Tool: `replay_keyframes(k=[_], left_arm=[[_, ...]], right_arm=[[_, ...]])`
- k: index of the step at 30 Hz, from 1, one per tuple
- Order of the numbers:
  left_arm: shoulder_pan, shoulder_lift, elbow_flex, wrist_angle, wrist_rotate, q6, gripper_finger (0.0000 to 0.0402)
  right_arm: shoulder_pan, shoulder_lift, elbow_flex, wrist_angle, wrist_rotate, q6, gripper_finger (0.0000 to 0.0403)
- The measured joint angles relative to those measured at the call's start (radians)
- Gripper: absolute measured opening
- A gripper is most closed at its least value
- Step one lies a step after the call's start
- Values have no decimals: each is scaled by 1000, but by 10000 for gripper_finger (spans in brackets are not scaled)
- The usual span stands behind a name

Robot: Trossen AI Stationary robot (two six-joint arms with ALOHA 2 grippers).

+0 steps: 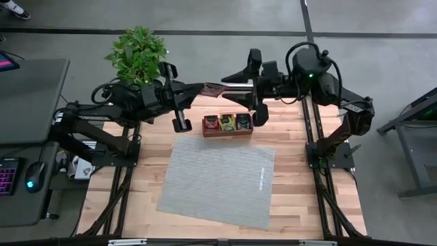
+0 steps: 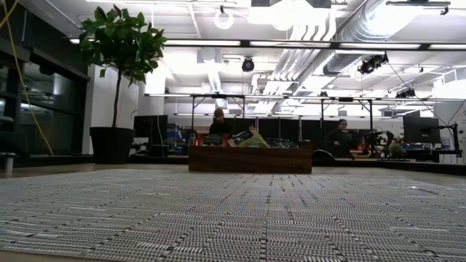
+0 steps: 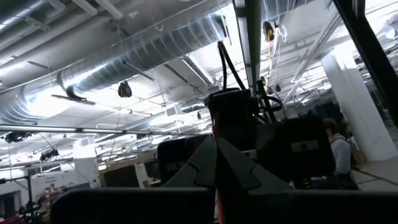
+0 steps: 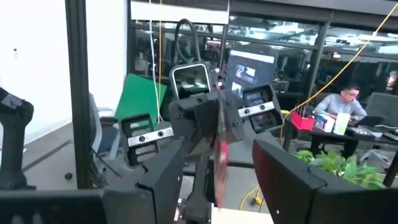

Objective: Pick & Place Tea
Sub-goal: Put the red tea bag into the left section of the wooden organizer

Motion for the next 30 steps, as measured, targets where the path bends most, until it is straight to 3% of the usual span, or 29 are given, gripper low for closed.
replay_keyframes(k=[10, 14, 21, 30], left_arm=[[0, 21, 1, 11, 0, -3, 0], [0, 25, 0, -2, -2, -4, 0], [0, 24, 0, 0, -2, -4, 0], [0, 24, 0, -21, -14, -1, 1]], right_arm=[[0, 11, 0, -1, -30, 0, 172], [0, 11, 0, -1, -42, 0, 126], [0, 11, 0, -12, -41, -19, 10], [0, 9, 0, -80, 16, -2, 3]])
